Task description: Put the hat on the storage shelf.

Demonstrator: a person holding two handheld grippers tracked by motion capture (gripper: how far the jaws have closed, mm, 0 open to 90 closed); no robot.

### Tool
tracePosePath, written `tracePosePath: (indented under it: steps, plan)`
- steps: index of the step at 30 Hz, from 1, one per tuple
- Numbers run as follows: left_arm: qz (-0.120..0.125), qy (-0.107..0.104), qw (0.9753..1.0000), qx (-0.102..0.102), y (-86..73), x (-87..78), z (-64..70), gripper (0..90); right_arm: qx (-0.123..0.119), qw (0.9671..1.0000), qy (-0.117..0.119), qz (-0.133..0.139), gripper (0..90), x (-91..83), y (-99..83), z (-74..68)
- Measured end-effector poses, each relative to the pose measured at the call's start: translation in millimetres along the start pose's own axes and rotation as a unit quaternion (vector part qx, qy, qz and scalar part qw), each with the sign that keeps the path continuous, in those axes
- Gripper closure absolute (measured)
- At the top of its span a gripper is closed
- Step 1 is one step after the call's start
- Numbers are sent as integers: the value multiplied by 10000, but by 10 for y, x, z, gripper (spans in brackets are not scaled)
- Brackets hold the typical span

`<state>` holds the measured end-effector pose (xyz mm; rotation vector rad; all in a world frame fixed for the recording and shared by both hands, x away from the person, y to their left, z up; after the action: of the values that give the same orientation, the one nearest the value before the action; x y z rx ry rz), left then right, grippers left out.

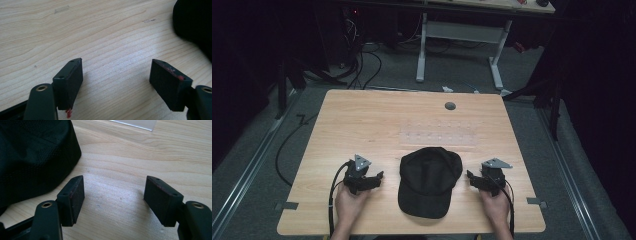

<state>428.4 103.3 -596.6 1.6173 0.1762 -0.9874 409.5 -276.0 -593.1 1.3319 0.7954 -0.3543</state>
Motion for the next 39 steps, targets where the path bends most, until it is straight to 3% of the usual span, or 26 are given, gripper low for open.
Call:
tracePosePath:
  steps: [31,39]
  plan:
    - [-2,8,10000,-10,0,1,-2,271,-4,10000,-22,7,331,-8,-8,3]
    - [-18,8,10000,-13,-1,5,-3,246,283,9996,15,-7,396,-47,-15,35]
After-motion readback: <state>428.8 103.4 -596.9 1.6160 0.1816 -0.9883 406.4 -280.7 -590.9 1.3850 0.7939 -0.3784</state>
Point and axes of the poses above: each handheld gripper's, and its own axes: x roughly forward along the jaws, y roughly out of its top, z roughly to its right, the point moved 9 cm from there along x, roughly forward along the jaws, and after that the axes turned 1 degree about -x, right-handed, at the moved point
